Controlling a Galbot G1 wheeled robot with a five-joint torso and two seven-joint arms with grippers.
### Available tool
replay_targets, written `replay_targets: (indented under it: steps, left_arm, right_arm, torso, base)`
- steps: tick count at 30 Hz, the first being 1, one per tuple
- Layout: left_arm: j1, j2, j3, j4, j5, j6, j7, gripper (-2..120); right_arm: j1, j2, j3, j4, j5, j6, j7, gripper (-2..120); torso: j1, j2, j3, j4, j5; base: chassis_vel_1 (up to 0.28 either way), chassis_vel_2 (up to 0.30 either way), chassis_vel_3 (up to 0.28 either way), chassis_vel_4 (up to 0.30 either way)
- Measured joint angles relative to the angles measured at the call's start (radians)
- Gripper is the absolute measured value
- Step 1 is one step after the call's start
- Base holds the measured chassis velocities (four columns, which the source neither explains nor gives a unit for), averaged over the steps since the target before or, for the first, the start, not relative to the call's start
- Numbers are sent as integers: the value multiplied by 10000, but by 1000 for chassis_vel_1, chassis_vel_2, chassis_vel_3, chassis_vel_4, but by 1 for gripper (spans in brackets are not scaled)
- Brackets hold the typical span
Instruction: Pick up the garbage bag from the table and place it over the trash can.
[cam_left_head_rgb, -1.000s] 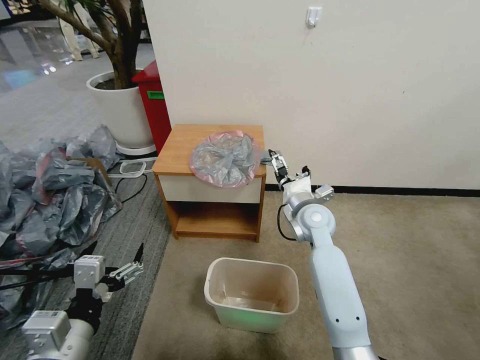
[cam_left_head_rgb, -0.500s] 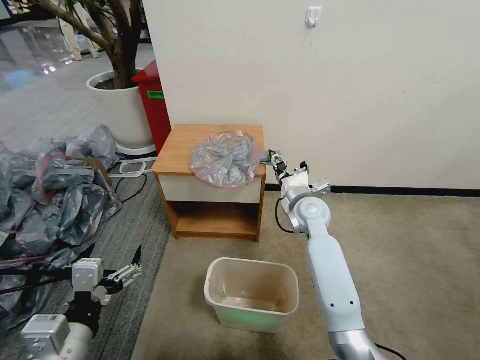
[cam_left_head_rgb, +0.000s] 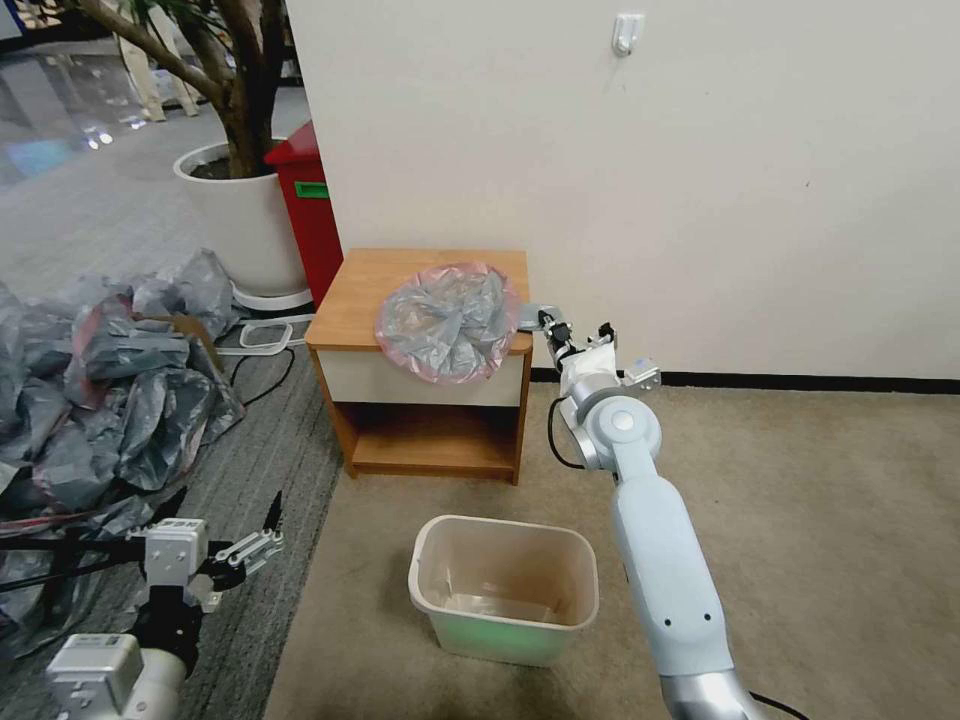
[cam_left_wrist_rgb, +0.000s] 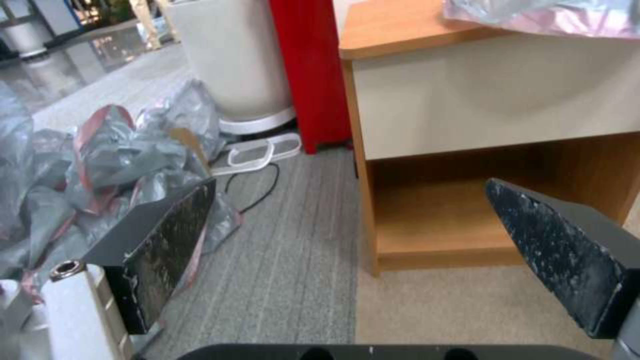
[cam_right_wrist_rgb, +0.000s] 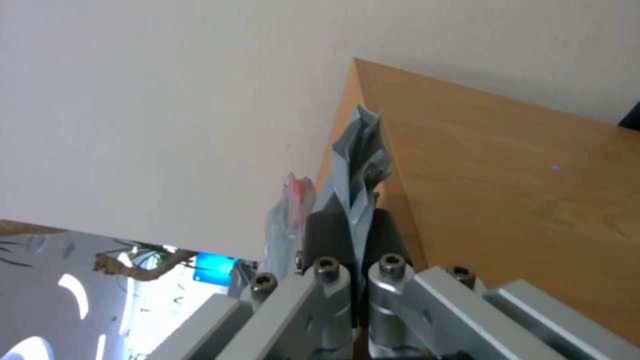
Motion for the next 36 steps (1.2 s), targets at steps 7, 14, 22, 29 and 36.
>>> replay_targets:
  steps: [7,14,22,29,36]
  left_arm:
    - [-55,64,126,0,9,9,1,100]
    - [-96,134,204,0,-17,95,14,100]
    - [-243,353,196,1,-266,333,17,100]
    - [-364,488,170,1,-404,401,15,100]
    - [-534,609,249,2,-491,436,14,100]
  right_arm:
    - [-1307,-441,-310,1664,568,175,625,0]
    - [-2721,-833,-1062,3398,965,369,1431,0]
    - [-3743,-1157,-1870,5089,1180,738,2610,0]
    - [-5234,-1816,-2127,6085,1011,623,3001,0]
    - [-6506,-2074,-2348,6399,-250,598,3142,0]
  torso:
    - [0,0,0,0,0]
    - [0,0,0,-2,0]
    - [0,0,-1,0,0]
    - [0,0,-1,-2,0]
    - [0,0,0,-1,1]
  base:
    - [0,0,0,0]
    - [0,0,0,0]
    - [0,0,0,0]
    - [0,0,0,0]
    - [0,0,0,0]
